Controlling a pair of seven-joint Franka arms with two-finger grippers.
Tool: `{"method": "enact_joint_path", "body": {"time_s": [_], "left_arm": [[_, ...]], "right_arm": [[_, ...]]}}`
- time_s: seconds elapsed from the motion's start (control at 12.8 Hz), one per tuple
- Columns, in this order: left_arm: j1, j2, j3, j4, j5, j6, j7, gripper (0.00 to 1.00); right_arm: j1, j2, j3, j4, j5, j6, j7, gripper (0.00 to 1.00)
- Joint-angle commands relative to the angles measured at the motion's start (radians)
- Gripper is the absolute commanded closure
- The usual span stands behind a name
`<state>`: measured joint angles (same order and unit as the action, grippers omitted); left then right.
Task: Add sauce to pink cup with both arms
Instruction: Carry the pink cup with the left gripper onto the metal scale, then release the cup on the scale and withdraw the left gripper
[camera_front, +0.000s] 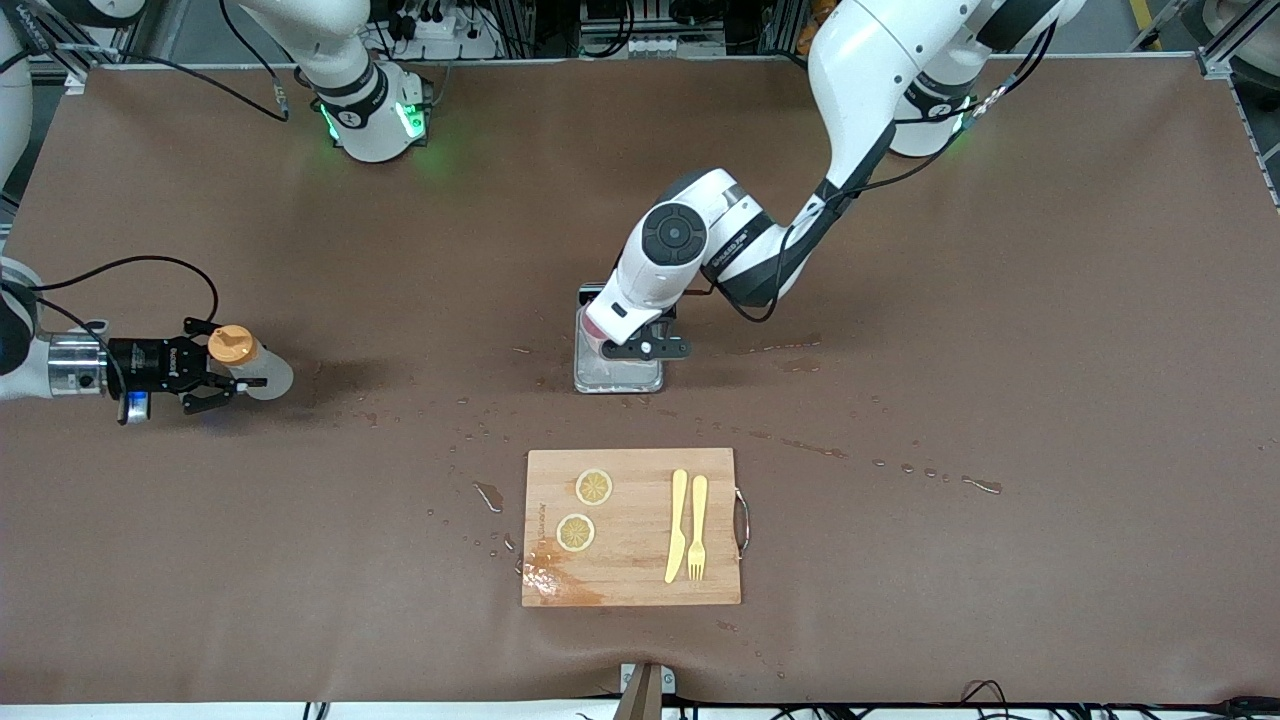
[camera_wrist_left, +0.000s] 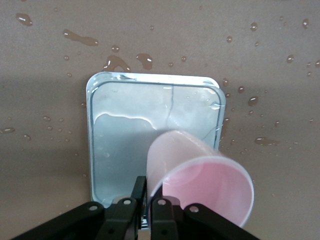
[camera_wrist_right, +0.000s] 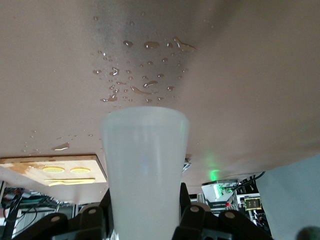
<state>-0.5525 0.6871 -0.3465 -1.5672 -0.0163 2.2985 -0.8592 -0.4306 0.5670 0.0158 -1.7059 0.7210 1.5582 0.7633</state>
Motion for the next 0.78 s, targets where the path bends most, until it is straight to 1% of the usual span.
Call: {"method": "enact_joint_path", "body": {"time_s": [0.0,0.23,0.47,0.7], "left_arm": [[-0.012,0.011,0.017,0.035,0.024,0.001,-0.011,0.0],[-0.001,-0.004,0.017,0.044,0.026,-0.001,-0.006,0.0],[0.009,-0.044,0.017,0.042,0.041,-0.007,-0.007,0.0],[0.034,-0.112,0.017,0.041,0.045,-0.068,-0.009,0.0]], "right_arm": [[0.053,-0.078,-0.007,-0.023,-0.049,0.032,0.088,0.49],[0.116,-0.131,-0.007,-0.024,-0.107,0.068,0.19,0.49],[0.154,-0.159,-0.007,-0.024,-0.11,0.071,0.272,0.49],[0.209,-0.185,-0.007,-0.024,-0.112,0.085,0.373,0.49]]}}
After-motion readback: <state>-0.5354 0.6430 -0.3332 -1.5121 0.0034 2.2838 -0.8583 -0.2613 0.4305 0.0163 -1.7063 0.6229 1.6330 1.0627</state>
